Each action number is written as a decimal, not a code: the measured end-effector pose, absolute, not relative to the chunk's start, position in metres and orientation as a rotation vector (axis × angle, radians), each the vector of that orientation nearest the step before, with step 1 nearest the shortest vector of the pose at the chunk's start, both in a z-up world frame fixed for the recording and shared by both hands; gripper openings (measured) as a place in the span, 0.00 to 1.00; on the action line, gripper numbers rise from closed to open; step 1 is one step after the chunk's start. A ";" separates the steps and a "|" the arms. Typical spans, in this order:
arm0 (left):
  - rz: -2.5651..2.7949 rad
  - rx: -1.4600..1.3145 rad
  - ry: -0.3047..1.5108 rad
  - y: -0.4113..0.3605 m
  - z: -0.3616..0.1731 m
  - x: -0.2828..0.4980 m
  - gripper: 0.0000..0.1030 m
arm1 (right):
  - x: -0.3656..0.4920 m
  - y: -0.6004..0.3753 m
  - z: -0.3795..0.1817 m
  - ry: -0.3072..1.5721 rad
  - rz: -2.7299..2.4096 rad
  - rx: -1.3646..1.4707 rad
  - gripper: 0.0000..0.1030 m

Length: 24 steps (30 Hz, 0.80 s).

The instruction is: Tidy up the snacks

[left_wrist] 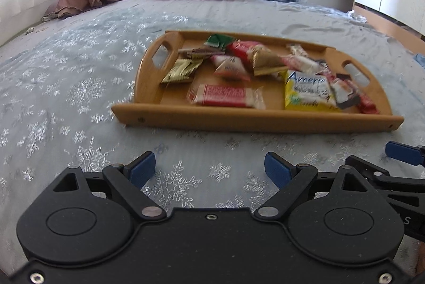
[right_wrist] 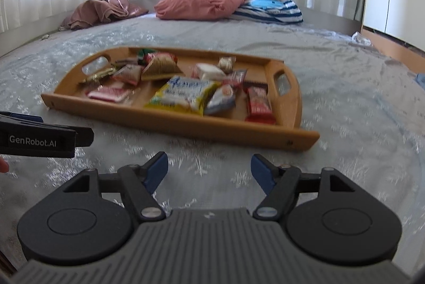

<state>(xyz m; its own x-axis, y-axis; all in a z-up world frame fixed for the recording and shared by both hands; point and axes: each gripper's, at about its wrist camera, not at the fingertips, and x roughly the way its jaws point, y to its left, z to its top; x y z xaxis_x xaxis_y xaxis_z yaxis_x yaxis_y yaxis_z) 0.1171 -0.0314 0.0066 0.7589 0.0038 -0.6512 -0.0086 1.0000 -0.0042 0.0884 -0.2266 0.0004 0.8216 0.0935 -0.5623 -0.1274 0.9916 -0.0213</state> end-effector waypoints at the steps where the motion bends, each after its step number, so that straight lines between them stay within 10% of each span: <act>1: 0.009 -0.004 0.707 -0.032 0.006 0.118 0.87 | 0.089 -0.227 -0.001 0.598 0.114 -0.058 0.80; 24: 0.010 0.003 0.692 -0.035 -0.004 0.121 1.00 | 0.095 -0.230 -0.012 0.622 0.095 -0.036 0.96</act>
<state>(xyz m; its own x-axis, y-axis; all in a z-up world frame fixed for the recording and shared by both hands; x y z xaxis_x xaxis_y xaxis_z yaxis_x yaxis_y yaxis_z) 0.1211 -0.0353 -0.0045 0.7698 0.0099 -0.6382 -0.0080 1.0000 0.0058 0.0953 -0.2295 -0.0119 0.8084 0.0777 -0.5835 -0.0991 0.9951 -0.0048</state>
